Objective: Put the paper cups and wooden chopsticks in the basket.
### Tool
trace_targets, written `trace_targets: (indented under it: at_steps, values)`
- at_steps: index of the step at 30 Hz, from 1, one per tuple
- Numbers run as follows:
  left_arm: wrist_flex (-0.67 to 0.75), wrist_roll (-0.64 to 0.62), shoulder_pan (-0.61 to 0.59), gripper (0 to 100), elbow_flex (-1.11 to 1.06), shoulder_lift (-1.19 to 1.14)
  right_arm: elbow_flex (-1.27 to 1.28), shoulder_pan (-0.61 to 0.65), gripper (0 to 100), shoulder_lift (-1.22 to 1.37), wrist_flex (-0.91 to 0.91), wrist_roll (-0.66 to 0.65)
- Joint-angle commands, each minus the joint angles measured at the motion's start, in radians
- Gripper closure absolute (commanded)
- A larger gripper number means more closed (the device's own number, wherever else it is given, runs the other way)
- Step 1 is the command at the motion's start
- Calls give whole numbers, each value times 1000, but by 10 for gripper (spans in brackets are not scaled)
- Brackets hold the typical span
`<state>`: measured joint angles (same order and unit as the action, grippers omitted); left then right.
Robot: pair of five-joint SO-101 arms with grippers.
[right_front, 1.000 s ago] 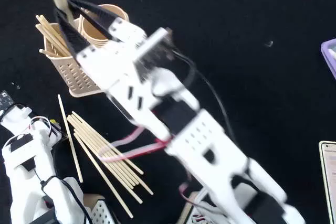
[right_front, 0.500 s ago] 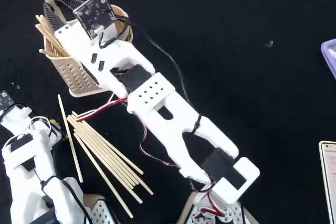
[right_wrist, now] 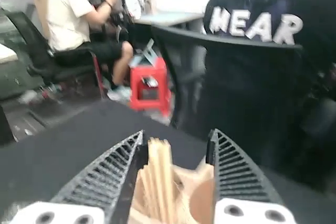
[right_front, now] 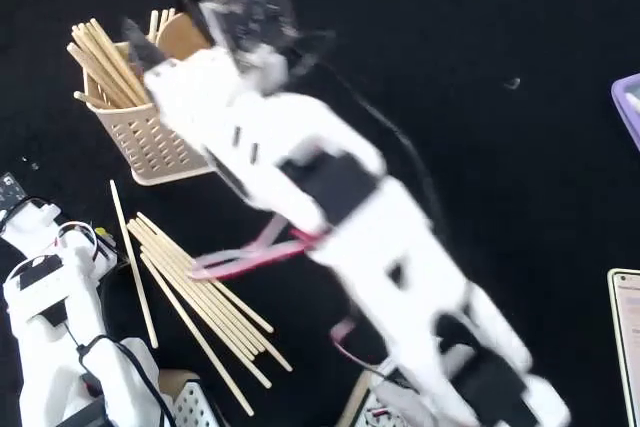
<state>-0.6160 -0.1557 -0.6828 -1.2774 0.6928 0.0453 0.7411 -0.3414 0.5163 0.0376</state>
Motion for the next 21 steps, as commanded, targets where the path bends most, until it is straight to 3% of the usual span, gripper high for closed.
trace_targets:
  at_steps: [1, 4, 9, 12, 17, 21]
  values:
    - [9, 2, 10, 784, 21, 21, 134, -127, 815, -328, 275, 5]
    - [6, 2, 10, 784, 25, 21, 357, -338, 815, -481, 364, 6]
    - [-112, 110, 10, 784, 119, 20, 825, -591, 815, -664, 296, 6]
    - [-285, 117, 25, 780, 220, 17, 1069, -624, 815, -740, 226, 6]
    - [-525, 91, 185, 779, 335, 11, 1330, -631, 815, -835, 40, 6]
    - [-566, -141, 303, 778, 317, 11, 1386, -609, 815, -880, 32, 6]
